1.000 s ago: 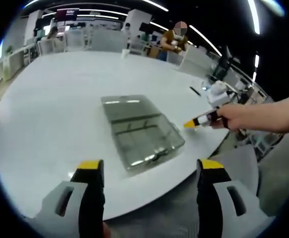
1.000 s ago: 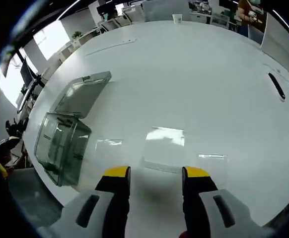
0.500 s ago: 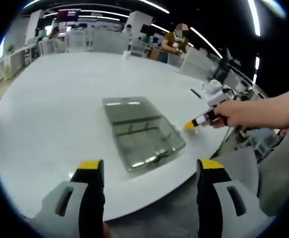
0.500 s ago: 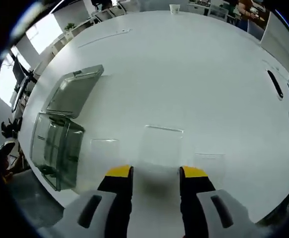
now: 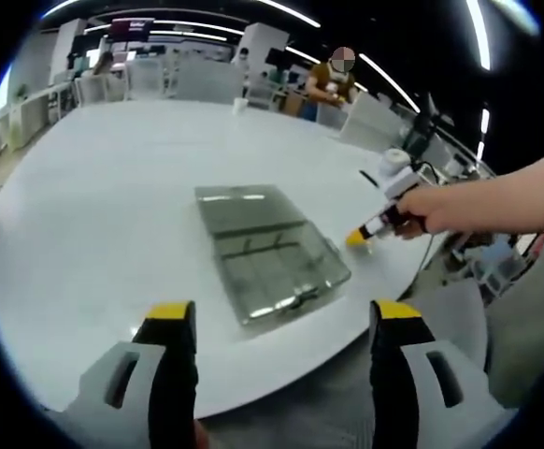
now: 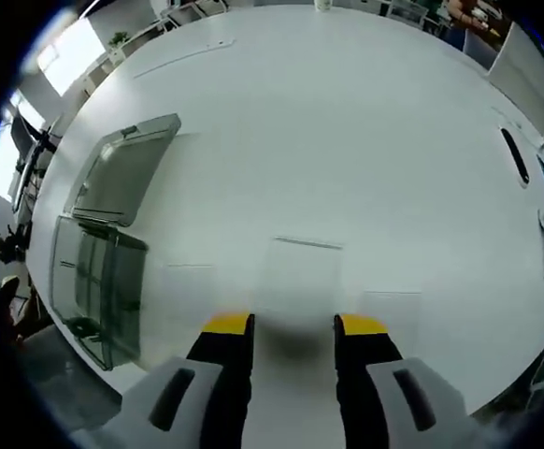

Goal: Insert the divider into the dual guide fixture by aligning both edges with the guide slots and pushing it downward to the bottom, including one-sided entry, uneven engagement, binding, and posture correction.

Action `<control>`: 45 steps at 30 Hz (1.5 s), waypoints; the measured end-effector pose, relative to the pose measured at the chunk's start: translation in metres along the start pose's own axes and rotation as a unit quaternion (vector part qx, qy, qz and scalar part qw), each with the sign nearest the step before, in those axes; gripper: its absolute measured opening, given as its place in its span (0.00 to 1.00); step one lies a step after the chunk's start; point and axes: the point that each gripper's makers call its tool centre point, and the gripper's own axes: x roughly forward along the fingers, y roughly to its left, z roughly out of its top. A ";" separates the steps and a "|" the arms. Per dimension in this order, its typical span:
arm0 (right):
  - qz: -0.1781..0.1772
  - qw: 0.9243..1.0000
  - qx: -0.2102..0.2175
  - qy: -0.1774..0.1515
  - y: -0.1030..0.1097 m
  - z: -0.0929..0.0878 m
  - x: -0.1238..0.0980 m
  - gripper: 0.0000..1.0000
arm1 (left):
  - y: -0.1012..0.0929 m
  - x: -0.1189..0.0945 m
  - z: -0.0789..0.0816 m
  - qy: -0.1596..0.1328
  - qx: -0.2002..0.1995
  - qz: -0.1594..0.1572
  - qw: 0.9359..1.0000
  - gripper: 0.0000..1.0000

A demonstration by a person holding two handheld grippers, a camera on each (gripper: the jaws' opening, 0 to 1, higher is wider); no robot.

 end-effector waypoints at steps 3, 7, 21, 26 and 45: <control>-0.002 1.000 0.003 0.007 -0.001 0.001 0.001 0.31 | 0.001 0.000 0.000 -0.001 0.000 0.001 1.000 0.73; -0.009 1.000 0.011 0.018 -0.003 0.002 0.004 0.31 | 0.001 0.001 0.001 -0.001 -0.001 0.001 1.000 0.73; -0.010 0.999 -0.005 0.043 -0.004 0.002 0.006 0.30 | 0.000 0.005 0.002 0.000 -0.001 -0.003 1.000 0.72; -0.008 0.999 -0.010 0.042 -0.004 0.001 0.006 0.29 | 0.000 0.005 0.003 0.000 0.000 -0.003 1.000 0.72; 0.015 0.999 -0.047 0.020 0.000 -0.003 -0.003 0.28 | 0.003 -0.001 0.003 0.002 0.003 0.004 1.000 0.71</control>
